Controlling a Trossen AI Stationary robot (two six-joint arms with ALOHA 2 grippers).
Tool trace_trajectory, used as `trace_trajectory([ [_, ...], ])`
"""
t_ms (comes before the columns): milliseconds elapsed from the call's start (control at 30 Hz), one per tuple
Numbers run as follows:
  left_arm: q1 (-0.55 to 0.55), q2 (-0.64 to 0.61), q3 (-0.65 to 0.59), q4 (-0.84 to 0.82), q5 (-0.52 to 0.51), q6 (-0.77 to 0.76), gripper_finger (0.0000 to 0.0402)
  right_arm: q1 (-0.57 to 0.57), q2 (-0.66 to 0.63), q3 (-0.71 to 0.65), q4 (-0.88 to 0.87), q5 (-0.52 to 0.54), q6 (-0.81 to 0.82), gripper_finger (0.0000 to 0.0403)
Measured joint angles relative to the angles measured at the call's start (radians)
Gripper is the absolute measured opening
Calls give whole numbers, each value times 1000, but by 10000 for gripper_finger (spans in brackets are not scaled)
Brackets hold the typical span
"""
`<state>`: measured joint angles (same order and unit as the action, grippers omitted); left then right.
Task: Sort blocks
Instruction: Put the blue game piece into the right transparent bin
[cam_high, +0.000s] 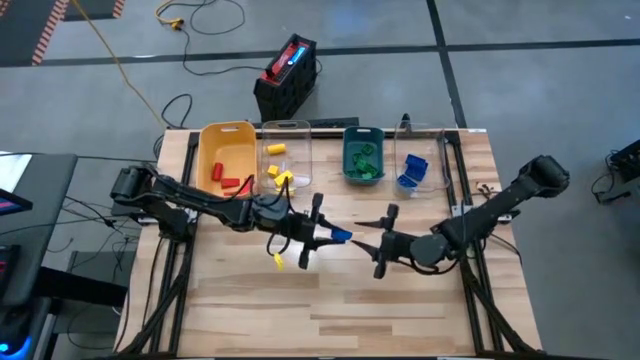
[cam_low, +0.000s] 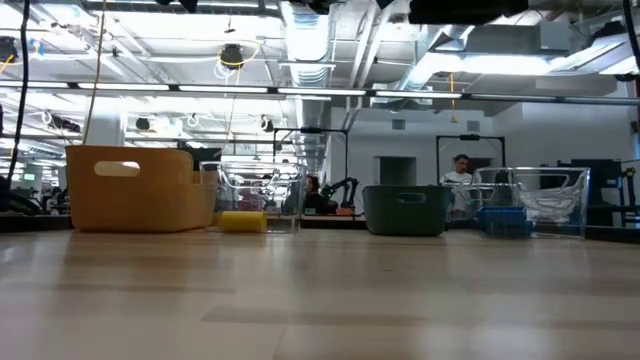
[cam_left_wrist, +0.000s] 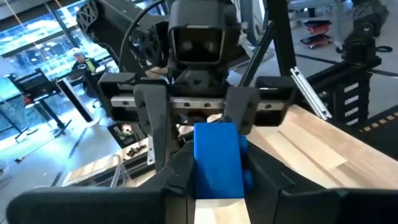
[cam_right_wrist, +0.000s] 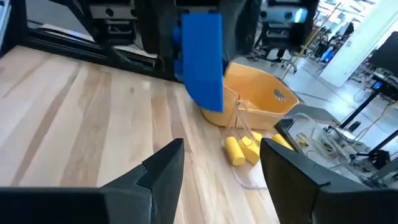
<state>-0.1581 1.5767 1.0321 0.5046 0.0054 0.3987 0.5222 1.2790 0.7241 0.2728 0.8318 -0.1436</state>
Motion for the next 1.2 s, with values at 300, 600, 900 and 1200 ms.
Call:
trace_trajectory([
  [300,4,0,0,2,6,1,81,-26,103,101,-2,3,-39,206],
  [600,4,0,0,-44,5,-6,81,-36,159,159,-11,0,-66,202],
  [900,4,-1,1,-88,-21,18,81,-36,162,167,-39,-6,-51,136],
  [1200,-3,-1,2,-107,-208,17,190,-65,154,167,-92,1,19,73],
])
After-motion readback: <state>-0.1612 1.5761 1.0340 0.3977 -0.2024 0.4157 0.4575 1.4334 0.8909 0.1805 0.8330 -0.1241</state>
